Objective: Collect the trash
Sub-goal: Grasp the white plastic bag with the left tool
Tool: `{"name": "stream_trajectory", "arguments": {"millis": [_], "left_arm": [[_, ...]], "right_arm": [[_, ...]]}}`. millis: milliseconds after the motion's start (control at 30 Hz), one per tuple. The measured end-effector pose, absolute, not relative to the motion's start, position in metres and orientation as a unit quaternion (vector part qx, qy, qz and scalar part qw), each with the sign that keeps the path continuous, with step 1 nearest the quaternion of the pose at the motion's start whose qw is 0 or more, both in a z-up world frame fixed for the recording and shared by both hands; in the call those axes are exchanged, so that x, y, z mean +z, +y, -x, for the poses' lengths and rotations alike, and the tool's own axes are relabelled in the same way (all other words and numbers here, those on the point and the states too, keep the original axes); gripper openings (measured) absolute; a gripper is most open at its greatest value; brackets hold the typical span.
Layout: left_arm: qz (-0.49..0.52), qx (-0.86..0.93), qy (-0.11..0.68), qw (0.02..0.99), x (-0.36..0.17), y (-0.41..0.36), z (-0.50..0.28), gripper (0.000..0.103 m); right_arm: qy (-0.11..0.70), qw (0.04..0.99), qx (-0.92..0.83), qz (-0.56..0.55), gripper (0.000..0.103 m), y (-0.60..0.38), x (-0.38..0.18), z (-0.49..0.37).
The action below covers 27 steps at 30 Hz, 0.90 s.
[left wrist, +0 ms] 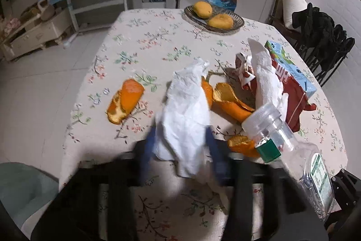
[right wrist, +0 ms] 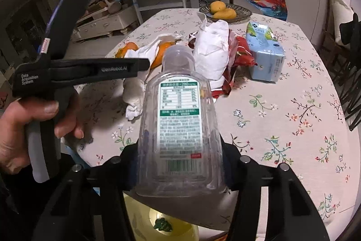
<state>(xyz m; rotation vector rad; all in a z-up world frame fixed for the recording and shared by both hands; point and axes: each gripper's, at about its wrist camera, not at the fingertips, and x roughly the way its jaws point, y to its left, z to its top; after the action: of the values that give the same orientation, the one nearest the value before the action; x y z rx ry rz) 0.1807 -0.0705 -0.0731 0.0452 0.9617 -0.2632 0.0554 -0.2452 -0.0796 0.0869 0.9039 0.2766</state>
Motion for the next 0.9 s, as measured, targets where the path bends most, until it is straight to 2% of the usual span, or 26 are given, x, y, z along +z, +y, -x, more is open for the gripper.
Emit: {"name": "stream_trajectory", "arguments": {"millis": [67,167,433,700,900], "left_arm": [[-0.012,-0.126,0.453,0.882,-0.07,-0.065,-0.177,0.019],[0.002,-0.126,0.437,0.89,-0.06,-0.056,-0.17,0.013],[0.061,-0.146,0.382,0.91,-0.029,-0.027,-0.135,0.012],[0.059,-0.147,0.374,0.914,-0.021,-0.014,-0.098,0.012],[0.047,-0.154,0.381,0.91,-0.027,-0.011,-0.08,0.012]], "right_arm": [[0.43,0.889,0.141,-0.066,0.055,-0.25,-0.077,-0.054],[0.423,0.886,0.153,-0.11,0.055,-0.261,-0.074,-0.052],[0.401,0.874,0.179,-0.206,0.055,-0.281,-0.066,-0.038],[0.433,0.883,0.136,-0.121,0.055,-0.263,-0.073,-0.037],[0.444,0.875,0.142,-0.131,0.055,-0.265,-0.083,-0.042]]}}
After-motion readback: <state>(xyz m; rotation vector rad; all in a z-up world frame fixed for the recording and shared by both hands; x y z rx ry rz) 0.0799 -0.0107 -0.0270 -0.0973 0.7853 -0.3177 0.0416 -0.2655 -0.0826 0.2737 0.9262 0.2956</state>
